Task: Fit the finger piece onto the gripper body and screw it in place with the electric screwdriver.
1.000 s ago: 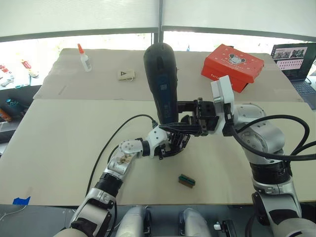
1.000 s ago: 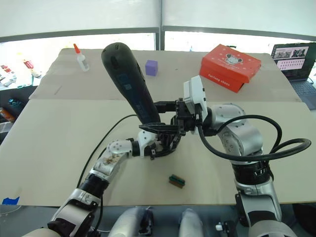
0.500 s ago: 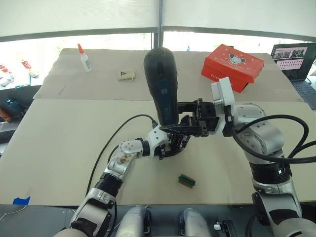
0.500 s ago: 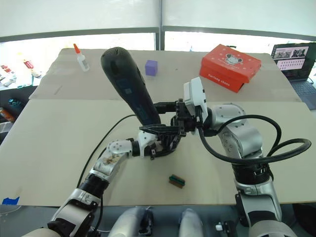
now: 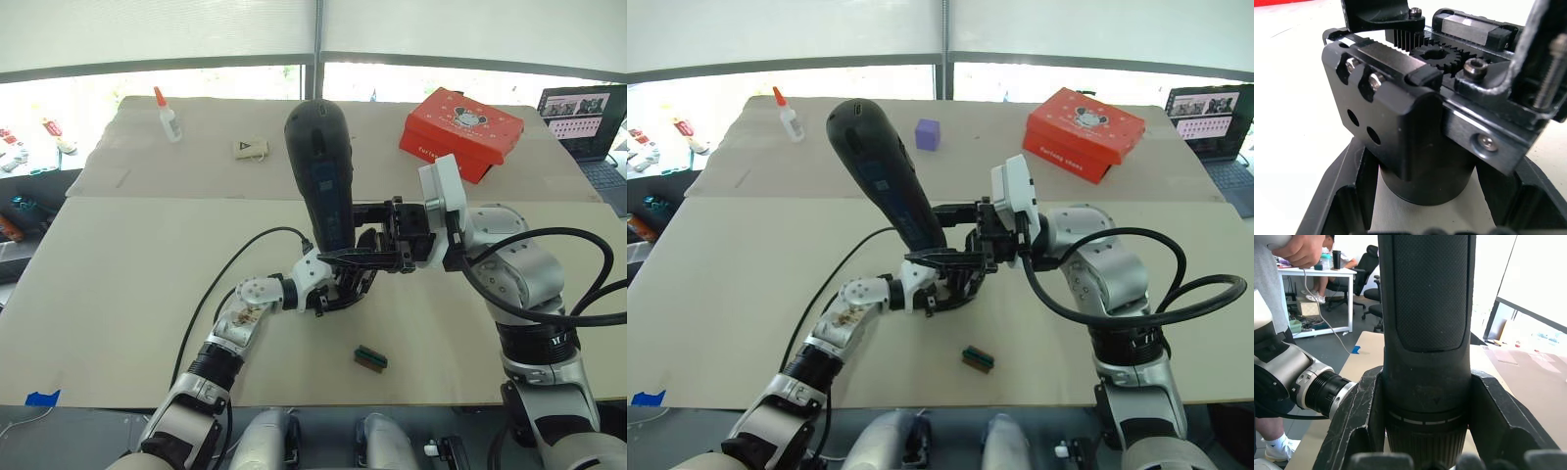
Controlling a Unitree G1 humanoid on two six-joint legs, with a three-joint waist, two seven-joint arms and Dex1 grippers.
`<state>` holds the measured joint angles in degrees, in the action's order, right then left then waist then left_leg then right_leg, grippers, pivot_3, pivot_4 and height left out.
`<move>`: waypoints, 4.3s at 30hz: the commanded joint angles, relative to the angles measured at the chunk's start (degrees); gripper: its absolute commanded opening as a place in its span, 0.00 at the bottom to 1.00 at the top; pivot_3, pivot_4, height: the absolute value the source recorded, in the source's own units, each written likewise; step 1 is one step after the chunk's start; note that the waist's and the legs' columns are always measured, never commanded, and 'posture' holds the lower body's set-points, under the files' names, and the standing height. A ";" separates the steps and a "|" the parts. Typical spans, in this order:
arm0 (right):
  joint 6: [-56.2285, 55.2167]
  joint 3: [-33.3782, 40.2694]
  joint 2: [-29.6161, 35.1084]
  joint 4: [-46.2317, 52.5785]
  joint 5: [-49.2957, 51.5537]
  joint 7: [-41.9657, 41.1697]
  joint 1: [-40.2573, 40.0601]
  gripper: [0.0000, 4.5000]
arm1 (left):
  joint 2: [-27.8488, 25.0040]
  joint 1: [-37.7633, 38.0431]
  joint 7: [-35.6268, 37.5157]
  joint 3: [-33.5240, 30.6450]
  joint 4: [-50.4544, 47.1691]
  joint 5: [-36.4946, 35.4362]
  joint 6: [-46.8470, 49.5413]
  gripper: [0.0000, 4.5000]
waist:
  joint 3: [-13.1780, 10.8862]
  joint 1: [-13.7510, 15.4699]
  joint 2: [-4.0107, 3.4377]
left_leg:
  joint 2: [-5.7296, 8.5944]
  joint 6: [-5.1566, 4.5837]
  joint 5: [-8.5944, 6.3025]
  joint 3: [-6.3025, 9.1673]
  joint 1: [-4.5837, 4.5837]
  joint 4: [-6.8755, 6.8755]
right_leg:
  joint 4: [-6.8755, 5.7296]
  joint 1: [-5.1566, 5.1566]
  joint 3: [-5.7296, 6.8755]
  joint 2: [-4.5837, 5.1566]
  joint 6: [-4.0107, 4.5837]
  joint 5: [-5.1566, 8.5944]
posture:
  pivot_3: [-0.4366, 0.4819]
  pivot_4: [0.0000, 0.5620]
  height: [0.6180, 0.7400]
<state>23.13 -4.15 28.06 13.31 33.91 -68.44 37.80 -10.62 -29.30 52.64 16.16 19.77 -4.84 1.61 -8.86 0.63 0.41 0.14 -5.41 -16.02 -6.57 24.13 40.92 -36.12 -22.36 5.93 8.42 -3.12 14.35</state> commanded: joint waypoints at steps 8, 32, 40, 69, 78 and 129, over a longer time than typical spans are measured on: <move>-0.79 1.26 0.72 1.57 1.26 -0.15 2.13 0.43 | 0.58 -1.13 -0.01 -0.66 -1.11 -0.98 -0.80 0.52 | 0.00 0.00 0.00 | 0.00 0.00 0.00 0.00 0.00 0.00 | 0.00 0.00 0.00 0.00 0.00 0.00 | 0.48 0.27 1.00; -0.78 1.33 1.31 1.59 1.51 -0.51 2.70 0.43 | 0.62 -1.43 0.00 -0.73 -0.46 -0.85 -1.31 0.52 | 0.00 0.03 0.00 | 0.00 0.00 0.00 0.00 0.00 0.01 | 0.00 0.01 0.00 0.00 0.00 0.00 | 0.48 0.27 1.00; -0.79 0.91 0.60 1.28 1.33 0.02 2.31 0.43 | 0.42 -1.26 -0.16 -0.87 -0.93 -0.93 -0.98 0.52 | 0.00 0.02 0.00 | 0.00 0.00 0.00 0.00 0.00 0.01 | 0.00 0.01 0.00 0.00 0.00 0.00 | 0.48 0.27 1.00; -1.31 1.88 -0.48 -2.30 0.44 5.50 -1.54 0.43 | 0.06 -1.42 -0.12 -1.03 -0.92 -1.08 -0.68 0.52 | 0.00 0.01 0.00 | 0.00 0.00 0.00 0.00 -0.01 0.01 | 0.00 0.03 0.00 0.00 0.00 0.00 | 0.48 0.27 1.00; -0.73 2.26 -0.27 -0.29 1.00 7.59 -4.44 0.43 | -0.30 -2.53 0.47 -1.23 0.19 -1.13 -0.85 0.52 | 0.01 0.04 -0.01 | -0.01 0.01 0.01 0.00 -0.10 0.01 | -0.02 0.09 -0.01 0.00 0.00 0.00 | 0.48 0.27 1.00; 1.19 -2.66 0.67 -5.07 -4.45 18.29 -12.61 0.43 | -1.15 -3.86 1.10 -1.56 1.21 -0.88 -1.40 0.52 | 0.38 -0.04 -0.04 | -0.09 0.04 0.00 -0.03 -0.63 -0.07 | 0.06 0.34 -0.22 0.04 0.02 0.00 | 0.48 0.27 1.00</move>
<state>19.45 -4.26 26.17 14.03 35.20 -52.24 28.38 -11.48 -31.19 53.53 16.19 23.11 -4.63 1.53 -8.48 0.59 0.37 0.05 -5.38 -16.02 -6.60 23.49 40.85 -36.05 -22.02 5.69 8.46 -3.10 14.35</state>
